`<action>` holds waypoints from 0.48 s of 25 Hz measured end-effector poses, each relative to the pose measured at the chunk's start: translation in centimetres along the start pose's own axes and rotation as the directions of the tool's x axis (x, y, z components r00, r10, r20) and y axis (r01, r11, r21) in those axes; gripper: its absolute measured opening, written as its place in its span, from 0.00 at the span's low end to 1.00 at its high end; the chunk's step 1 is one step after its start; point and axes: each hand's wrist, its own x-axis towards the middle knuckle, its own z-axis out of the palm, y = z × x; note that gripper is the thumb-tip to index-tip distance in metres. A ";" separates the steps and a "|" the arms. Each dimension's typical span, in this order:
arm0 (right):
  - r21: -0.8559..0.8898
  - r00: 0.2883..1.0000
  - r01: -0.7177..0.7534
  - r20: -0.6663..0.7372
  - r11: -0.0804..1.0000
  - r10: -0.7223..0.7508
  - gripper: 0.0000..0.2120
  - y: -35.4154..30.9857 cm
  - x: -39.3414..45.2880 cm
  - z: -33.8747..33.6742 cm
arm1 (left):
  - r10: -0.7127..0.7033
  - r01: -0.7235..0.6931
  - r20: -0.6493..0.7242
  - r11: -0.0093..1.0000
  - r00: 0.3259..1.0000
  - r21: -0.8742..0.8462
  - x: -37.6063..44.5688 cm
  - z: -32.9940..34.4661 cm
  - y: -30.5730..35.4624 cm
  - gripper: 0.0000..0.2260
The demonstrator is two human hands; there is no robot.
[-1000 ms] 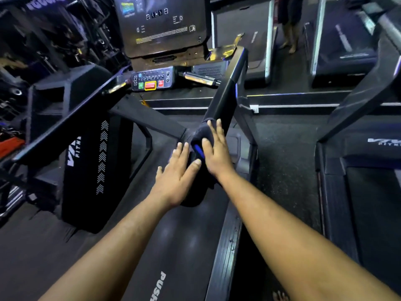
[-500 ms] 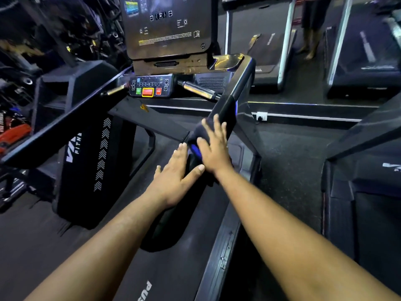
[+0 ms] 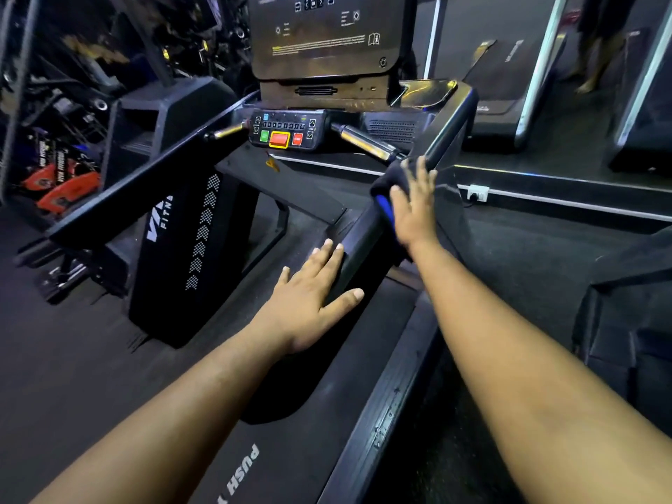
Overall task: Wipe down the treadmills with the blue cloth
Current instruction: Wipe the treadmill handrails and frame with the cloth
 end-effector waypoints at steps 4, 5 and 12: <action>0.291 0.949 -0.279 -0.061 0.915 0.308 0.40 -0.9 -2.6 0.7 | -0.007 0.007 -0.006 1.000 1.000 -0.014 0.0 0.1 -0.2 0.39; 0.328 0.944 -0.294 -0.048 0.898 0.327 0.41 -1.5 -5.2 1.2 | -0.008 0.008 -0.006 1.000 1.000 -0.015 0.1 0.1 -0.2 0.39; 0.189 0.998 0.012 -0.065 0.982 0.000 0.31 -0.1 -5.2 1.5 | -0.015 0.015 -0.010 1.000 1.000 -0.001 0.1 0.1 -0.3 0.38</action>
